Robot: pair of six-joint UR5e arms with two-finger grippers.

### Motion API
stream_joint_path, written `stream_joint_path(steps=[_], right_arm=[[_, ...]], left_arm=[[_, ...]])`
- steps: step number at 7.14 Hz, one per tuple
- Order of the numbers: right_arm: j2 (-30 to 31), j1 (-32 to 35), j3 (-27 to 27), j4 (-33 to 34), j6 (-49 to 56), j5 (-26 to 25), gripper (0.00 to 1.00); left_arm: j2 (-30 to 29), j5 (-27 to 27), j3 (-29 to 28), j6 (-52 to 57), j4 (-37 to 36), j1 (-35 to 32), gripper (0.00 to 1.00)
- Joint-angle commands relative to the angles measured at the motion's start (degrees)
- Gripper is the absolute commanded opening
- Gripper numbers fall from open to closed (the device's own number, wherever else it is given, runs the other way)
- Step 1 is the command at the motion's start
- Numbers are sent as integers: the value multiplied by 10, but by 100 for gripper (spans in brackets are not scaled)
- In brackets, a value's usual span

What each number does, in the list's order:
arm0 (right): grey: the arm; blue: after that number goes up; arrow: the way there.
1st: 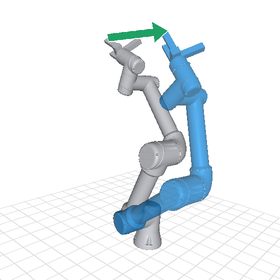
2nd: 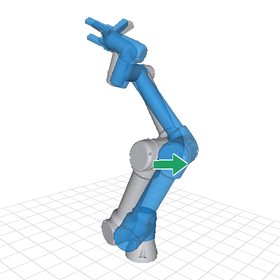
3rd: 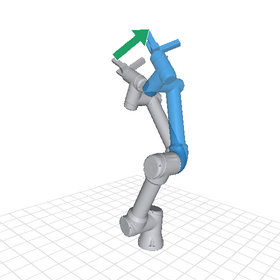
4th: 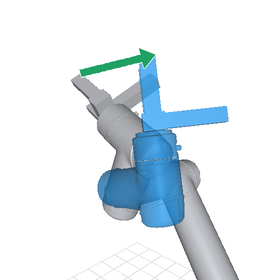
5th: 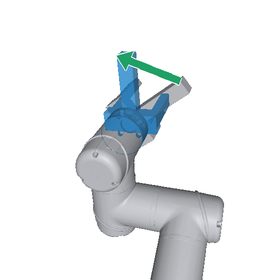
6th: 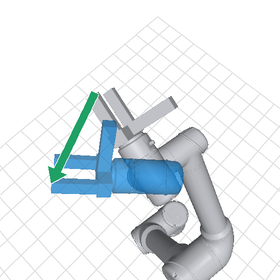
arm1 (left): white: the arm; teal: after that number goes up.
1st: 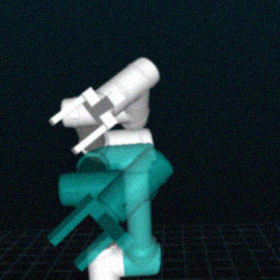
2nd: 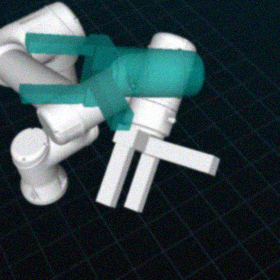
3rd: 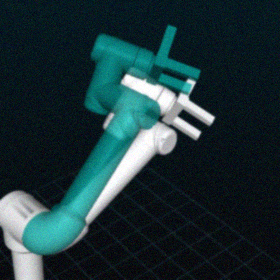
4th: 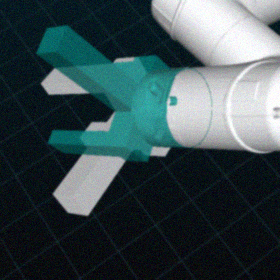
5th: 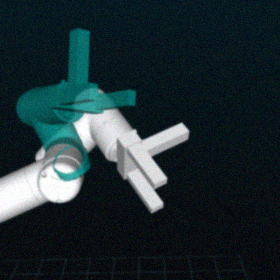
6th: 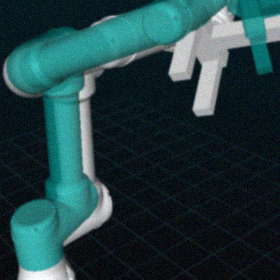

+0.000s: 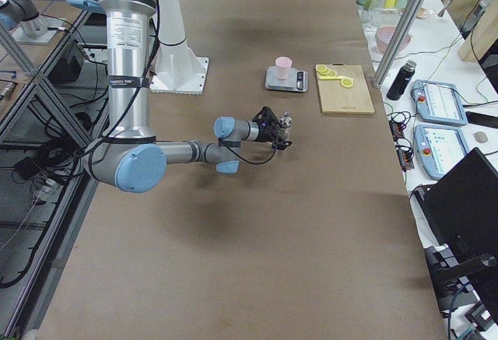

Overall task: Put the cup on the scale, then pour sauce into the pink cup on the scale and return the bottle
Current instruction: 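Lower the sauce bottle onto the table with the right gripper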

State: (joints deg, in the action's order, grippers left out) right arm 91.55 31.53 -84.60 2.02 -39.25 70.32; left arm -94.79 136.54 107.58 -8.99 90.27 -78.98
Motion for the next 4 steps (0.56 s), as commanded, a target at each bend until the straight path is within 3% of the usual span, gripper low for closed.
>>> stream_joint_path(steps=[1,4], right_arm=[[4,-2,3,-14,0,-4,99],[6,-24,3,-15,-14,-32,99]], left_arm=[[1,1,4,-1,0,-1,96],[1,2,4,-1,0,-1,96]])
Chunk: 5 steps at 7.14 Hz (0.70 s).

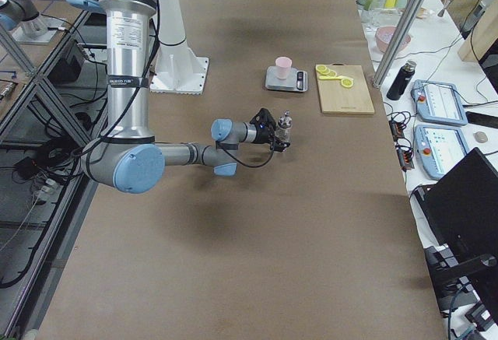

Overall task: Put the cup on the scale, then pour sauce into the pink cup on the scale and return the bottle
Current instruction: 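Lower the sauce bottle onto the table with the right gripper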

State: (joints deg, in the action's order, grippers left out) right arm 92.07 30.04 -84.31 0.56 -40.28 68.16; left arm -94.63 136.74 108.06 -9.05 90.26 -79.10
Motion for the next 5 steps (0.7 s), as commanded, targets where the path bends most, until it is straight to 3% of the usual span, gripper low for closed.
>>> stream_joint_path(steps=[1,5], right_arm=[[12,-13,-1,-1,-3,-12,99],[57,-38,-3,-38,-3,-26,99]], left_arm=[[1,-1,0,0,0,0,96],[1,-2,0,0,0,0,96]])
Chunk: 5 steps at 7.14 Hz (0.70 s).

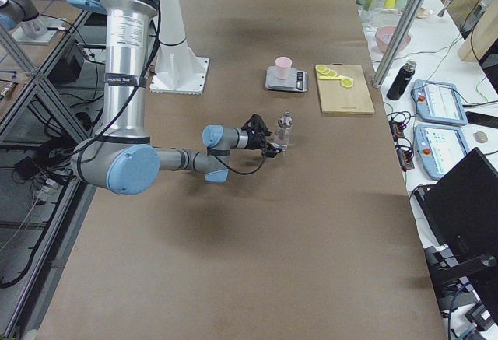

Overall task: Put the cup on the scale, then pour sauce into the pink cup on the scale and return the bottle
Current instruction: 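Open the right gripper and withdraw it from the bottle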

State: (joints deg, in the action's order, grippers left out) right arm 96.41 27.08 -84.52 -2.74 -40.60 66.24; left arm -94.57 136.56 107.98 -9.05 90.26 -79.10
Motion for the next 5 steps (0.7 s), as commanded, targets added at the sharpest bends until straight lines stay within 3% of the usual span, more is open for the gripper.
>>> stream_joint_path(steps=[1,5], right_arm=[[23,-17,-1,-20,0,-9,99],[100,-19,5,-103,9,-2,100]], left_arm=[[0,-1,0,0,0,0,96],[0,-1,-2,0,0,0,96]])
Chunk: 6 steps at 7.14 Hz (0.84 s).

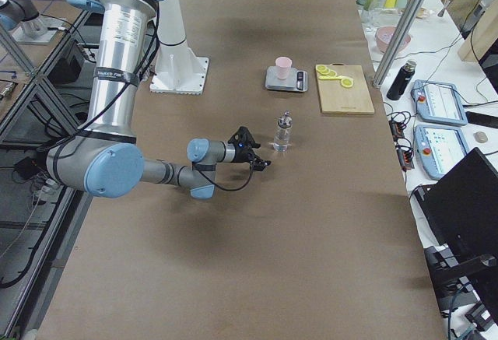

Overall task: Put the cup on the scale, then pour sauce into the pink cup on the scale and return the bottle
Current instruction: 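Open the right gripper and withdraw it from the bottle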

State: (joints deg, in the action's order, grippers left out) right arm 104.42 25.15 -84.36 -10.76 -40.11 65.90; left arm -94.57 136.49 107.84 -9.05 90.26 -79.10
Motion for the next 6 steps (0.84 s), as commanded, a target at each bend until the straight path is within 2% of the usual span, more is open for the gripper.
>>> stream_joint_path(steps=[1,2,3,5,6], right_arm=[[33,11,5,-24,5,6,100],[34,36,5,-24,5,18,100],[33,78,7,-23,5,62,100],[7,207,40,-18,-1,200,100],[-34,279,86,-15,-1,288,100]], left_arm=[[1,0,-4,3,-1,0,96],[1,0,-8,6,-1,0,96],[1,0,-11,6,-2,0,96],[1,1,-15,6,-2,0,96],[1,1,-17,6,-3,0,96]])
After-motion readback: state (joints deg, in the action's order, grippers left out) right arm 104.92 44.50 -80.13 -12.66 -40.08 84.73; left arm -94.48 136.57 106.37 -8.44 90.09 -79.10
